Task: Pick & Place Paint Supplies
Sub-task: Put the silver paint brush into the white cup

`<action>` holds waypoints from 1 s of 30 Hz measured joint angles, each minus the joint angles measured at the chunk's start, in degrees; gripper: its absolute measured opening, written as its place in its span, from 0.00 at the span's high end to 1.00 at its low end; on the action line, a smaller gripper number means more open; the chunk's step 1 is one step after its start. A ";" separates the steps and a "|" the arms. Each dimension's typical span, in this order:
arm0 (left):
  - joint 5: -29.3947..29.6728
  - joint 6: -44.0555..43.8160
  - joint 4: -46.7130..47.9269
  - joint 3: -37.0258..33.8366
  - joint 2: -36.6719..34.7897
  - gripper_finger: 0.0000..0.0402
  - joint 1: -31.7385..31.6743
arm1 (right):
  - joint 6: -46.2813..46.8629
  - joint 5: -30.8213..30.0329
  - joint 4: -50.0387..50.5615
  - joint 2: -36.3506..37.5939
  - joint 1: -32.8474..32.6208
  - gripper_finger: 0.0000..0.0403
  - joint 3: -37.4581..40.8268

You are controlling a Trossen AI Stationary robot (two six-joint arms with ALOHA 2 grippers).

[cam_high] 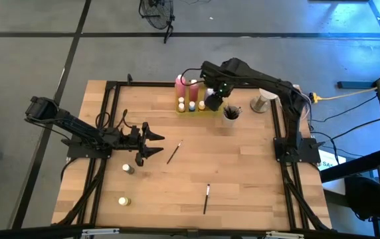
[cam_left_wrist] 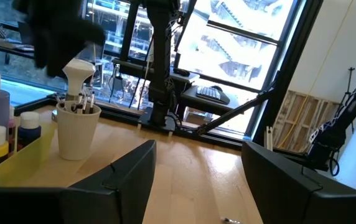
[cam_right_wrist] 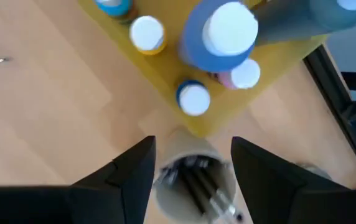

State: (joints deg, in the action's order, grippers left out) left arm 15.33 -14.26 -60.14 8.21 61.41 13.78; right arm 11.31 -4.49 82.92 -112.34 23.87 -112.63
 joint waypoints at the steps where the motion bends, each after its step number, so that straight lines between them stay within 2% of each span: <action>1: 0.00 0.00 0.00 0.00 0.00 0.42 -0.01 | 0.43 0.02 1.29 0.45 -0.47 0.48 -0.76; 5: 0.00 0.00 0.00 -0.02 0.00 0.42 0.00 | 2.83 0.95 5.84 3.49 -3.80 0.48 -2.03; 8: 0.00 0.00 0.00 0.00 0.00 0.42 -0.01 | 4.77 4.39 7.12 5.90 -7.27 0.48 -2.07; 13: 0.00 0.00 0.02 -0.01 0.00 0.42 0.00 | 7.36 10.45 6.49 8.24 -16.12 0.48 -2.14; 17: 0.00 0.00 0.02 0.00 0.00 0.42 -0.02 | 5.95 10.69 5.24 8.44 -24.78 0.48 -2.07; 24: 0.00 0.00 0.02 0.00 0.00 0.42 -0.02 | 5.65 7.56 -2.80 8.42 -38.55 0.48 0.34; 30: 0.00 0.00 0.03 0.00 0.00 0.42 -0.01 | 5.26 -0.91 -8.89 8.42 -46.62 0.48 3.45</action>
State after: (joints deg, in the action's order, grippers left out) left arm 15.33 -14.26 -60.11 8.21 61.41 13.77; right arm 16.57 -5.40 74.03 -103.92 -22.75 -109.18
